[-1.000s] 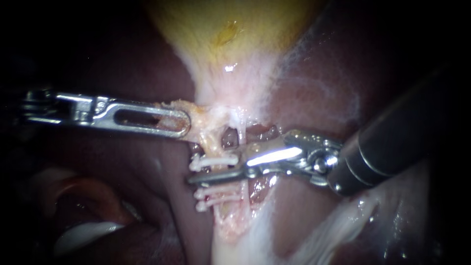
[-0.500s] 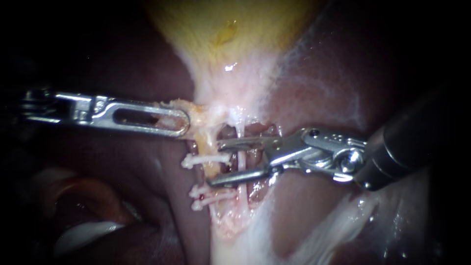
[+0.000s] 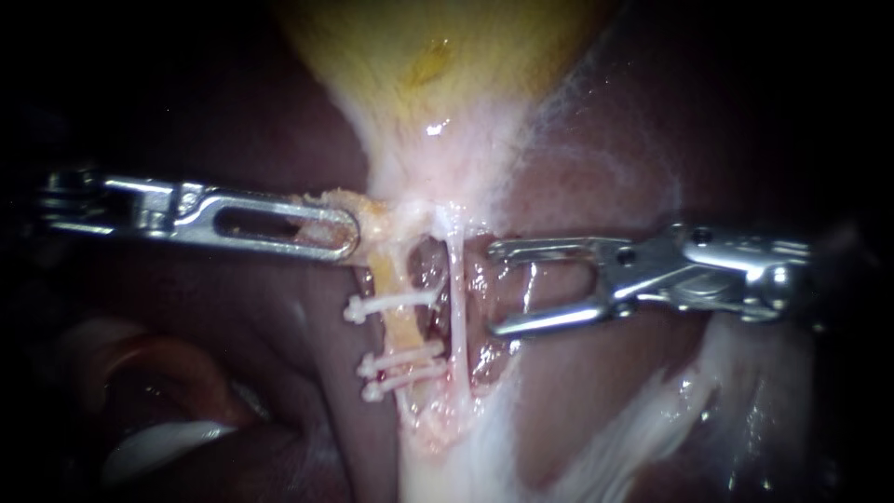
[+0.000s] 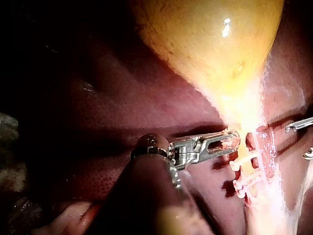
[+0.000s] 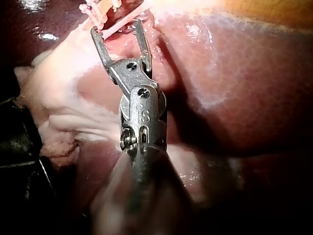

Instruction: Going back third clip left tube

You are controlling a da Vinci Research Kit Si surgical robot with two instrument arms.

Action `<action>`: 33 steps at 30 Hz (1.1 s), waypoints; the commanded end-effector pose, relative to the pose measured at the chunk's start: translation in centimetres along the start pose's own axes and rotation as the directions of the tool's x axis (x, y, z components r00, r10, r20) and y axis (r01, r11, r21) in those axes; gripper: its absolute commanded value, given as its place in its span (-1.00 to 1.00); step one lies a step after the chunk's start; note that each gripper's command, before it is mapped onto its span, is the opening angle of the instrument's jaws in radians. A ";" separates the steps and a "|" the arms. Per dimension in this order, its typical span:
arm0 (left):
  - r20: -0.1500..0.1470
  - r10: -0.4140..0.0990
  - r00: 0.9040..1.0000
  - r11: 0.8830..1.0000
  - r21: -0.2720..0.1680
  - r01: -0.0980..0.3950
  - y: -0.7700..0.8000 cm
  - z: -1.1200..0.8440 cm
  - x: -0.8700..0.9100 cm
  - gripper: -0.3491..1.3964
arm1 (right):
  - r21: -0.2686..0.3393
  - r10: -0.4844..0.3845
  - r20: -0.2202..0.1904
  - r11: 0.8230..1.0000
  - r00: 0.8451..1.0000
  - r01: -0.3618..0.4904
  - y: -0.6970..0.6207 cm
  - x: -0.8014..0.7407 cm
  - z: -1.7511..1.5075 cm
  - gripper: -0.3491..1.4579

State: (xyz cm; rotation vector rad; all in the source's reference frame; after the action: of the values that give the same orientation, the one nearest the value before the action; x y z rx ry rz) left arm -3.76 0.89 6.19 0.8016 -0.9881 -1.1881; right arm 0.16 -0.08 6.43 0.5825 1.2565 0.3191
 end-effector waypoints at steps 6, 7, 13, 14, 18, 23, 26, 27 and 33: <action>0.000 0.000 1.000 1.000 0.000 0.000 0.01 0.01 0.00 -1.00 | 0.007 -0.023 0.002 1.000 1.000 0.023 -0.06 0.00 -0.12 -0.06; 0.000 0.001 1.000 1.000 0.000 -0.001 0.02 0.01 0.00 -1.00 | 0.007 -0.022 0.001 1.000 1.000 0.022 -0.06 0.00 -0.12 -0.06; 0.007 0.004 1.000 1.000 -0.002 -0.004 0.10 0.16 0.00 -1.00 | 0.010 -0.027 0.001 1.000 1.000 0.027 -0.05 0.02 -0.15 -0.06; 0.007 0.004 1.000 1.000 -0.003 -0.004 0.12 0.18 0.00 -1.00 | 0.011 -0.032 0.002 0.999 0.999 0.032 -0.05 0.02 -0.15 -0.06; 0.000 0.008 1.000 1.000 -0.017 -0.008 0.21 0.34 0.01 -1.00 | 0.010 -0.035 0.001 0.999 0.999 0.035 -0.04 0.06 -0.18 -0.06; -0.012 0.003 1.000 0.999 -0.033 -0.004 0.38 0.48 0.03 -1.00 | 0.008 -0.038 0.001 0.999 0.999 0.038 -0.03 0.10 -0.22 -0.06; -0.015 0.001 1.000 0.999 -0.042 -0.001 0.47 0.54 0.05 -1.00 | 0.008 -0.037 0.001 0.999 0.999 0.037 -0.04 0.11 -0.22 -0.06; -0.017 0.002 1.000 0.999 -0.044 -0.002 0.49 0.56 0.05 -1.00 | 0.008 -0.037 0.001 0.999 0.999 0.037 -0.04 0.11 -0.22 -0.06; -0.028 -0.007 1.000 0.999 -0.054 0.005 0.56 0.60 0.09 -1.00 | 0.009 -0.042 0.001 0.999 0.999 0.042 -0.04 0.12 -0.22 -0.06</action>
State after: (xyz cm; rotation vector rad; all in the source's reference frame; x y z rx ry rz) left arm -4.11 0.92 6.95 0.7760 -0.9260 -1.2021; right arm -0.02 0.01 6.27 0.5623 1.2681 0.2779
